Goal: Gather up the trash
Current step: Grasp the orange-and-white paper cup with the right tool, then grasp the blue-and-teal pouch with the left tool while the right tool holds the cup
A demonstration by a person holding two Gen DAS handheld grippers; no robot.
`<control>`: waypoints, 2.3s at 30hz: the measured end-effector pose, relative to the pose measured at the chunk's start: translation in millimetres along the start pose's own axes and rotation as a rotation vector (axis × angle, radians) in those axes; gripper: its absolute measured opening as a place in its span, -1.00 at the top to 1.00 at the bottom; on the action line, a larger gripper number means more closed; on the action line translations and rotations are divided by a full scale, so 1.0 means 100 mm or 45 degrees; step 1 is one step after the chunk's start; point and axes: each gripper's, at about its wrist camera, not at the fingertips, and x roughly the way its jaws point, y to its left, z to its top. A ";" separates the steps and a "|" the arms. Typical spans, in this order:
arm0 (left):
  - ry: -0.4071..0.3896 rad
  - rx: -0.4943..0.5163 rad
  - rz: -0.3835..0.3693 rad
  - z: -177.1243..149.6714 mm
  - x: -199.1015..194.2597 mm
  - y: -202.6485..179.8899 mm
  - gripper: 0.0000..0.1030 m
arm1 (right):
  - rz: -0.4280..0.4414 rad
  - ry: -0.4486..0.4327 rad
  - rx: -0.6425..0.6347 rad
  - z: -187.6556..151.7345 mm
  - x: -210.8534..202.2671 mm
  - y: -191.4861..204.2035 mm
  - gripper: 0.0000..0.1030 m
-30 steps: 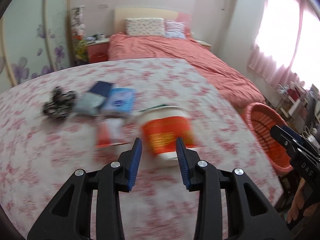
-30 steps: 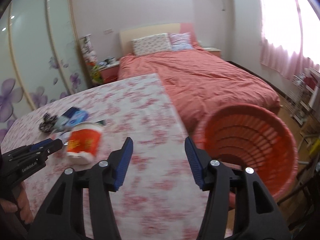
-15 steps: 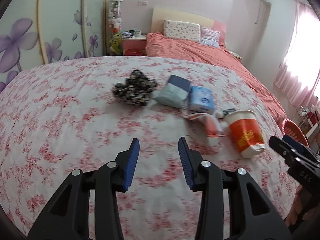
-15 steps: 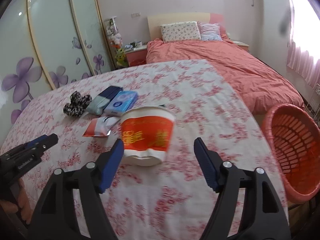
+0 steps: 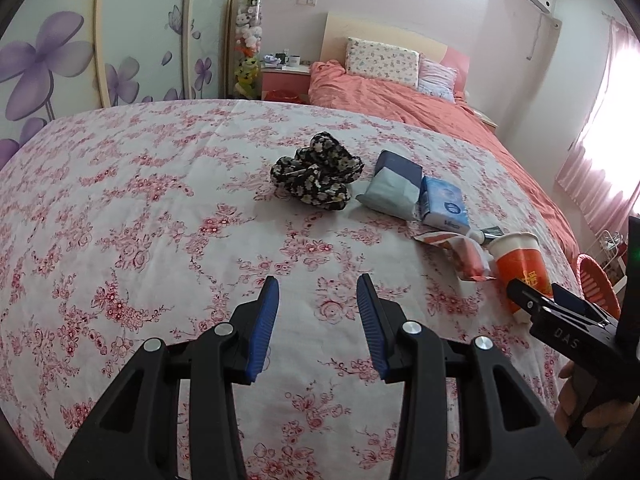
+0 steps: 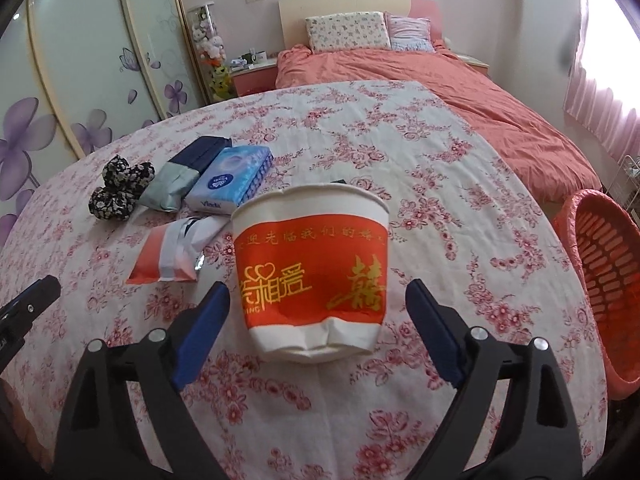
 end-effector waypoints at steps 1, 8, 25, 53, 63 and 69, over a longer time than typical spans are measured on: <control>0.002 -0.003 -0.001 0.00 0.00 0.00 0.20 | -0.003 0.003 -0.003 0.01 0.02 0.01 -0.70; 0.015 -0.009 -0.003 0.01 0.05 0.02 0.20 | -0.011 0.010 -0.017 0.04 0.08 0.05 -0.66; 0.038 0.004 -0.019 0.02 0.12 -0.06 0.20 | 0.017 -0.013 0.016 0.04 0.04 -0.04 -0.44; 0.056 0.062 -0.071 0.66 0.77 -0.72 0.21 | -0.006 -0.051 0.091 0.01 -0.09 -0.61 -0.42; 0.129 0.131 -0.012 0.87 1.18 -0.81 0.21 | -0.002 -0.059 0.117 0.03 -0.09 -0.79 -0.42; 0.138 0.190 -0.018 0.83 1.21 -0.87 0.20 | 0.014 -0.062 0.127 0.03 -0.09 -0.80 -0.42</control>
